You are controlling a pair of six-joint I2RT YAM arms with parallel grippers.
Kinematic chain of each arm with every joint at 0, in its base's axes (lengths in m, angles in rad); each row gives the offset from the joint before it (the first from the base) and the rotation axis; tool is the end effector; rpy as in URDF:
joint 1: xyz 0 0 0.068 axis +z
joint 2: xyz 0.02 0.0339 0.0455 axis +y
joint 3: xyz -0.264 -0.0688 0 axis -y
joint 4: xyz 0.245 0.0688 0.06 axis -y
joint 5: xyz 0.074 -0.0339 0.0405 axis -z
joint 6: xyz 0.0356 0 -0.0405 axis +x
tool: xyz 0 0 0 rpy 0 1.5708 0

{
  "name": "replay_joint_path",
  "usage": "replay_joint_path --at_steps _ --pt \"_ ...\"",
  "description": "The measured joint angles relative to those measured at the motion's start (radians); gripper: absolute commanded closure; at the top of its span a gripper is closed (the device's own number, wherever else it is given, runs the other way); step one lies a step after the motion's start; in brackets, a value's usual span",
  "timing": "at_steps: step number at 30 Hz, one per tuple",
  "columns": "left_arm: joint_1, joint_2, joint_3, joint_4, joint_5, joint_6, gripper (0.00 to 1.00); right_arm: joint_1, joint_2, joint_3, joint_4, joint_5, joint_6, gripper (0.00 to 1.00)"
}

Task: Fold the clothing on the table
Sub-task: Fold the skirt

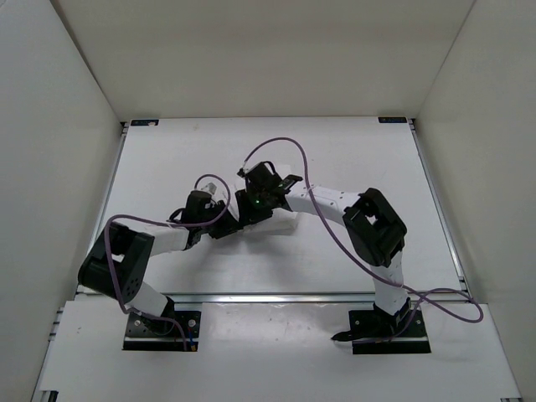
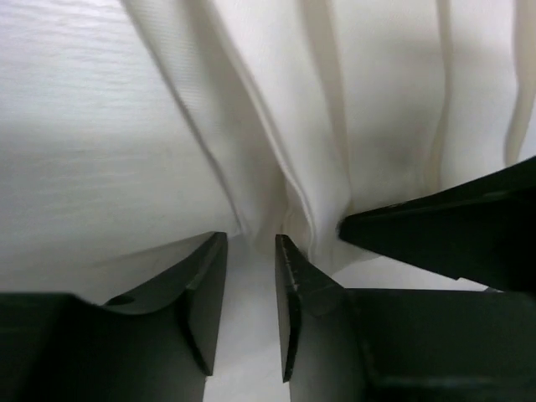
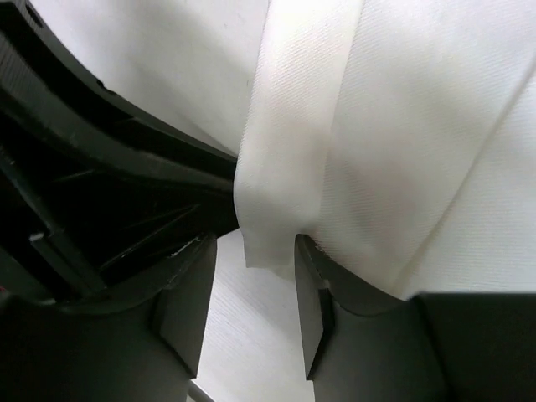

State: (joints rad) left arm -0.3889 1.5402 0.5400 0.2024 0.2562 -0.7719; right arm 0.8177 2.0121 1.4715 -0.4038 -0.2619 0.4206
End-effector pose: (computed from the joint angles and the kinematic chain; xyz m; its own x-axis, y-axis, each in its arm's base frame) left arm 0.2469 -0.1109 0.1260 -0.8447 -0.3831 -0.3739 -0.0818 0.7827 -0.6170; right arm 0.2923 0.3253 0.1898 -0.8359 -0.3150 -0.4495 -0.5118 0.7433 0.4308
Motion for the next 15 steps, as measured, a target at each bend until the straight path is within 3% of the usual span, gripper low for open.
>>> replay_joint_path --at_steps 6,7,8,10,15 --pt "0.050 -0.128 -0.050 -0.060 0.005 -0.006 0.55 -0.016 -0.079 -0.001 -0.007 0.037 -0.013 0.55" --pt "0.056 -0.158 -0.061 -0.071 0.005 -0.006 0.56 -0.027 -0.115 -0.018 0.007 0.036 -0.014 0.61" --pt "0.060 -0.186 -0.069 -0.081 0.005 -0.006 0.56 -0.042 -0.158 -0.046 0.028 0.031 -0.016 0.77" --pt "0.064 -0.234 -0.079 -0.101 0.006 -0.006 0.58 -0.093 -0.262 -0.131 0.089 -0.018 -0.008 0.98" --pt "0.061 -0.294 -0.073 -0.118 0.006 -0.009 0.58 -0.286 -0.389 -0.374 0.349 -0.222 0.090 1.00"
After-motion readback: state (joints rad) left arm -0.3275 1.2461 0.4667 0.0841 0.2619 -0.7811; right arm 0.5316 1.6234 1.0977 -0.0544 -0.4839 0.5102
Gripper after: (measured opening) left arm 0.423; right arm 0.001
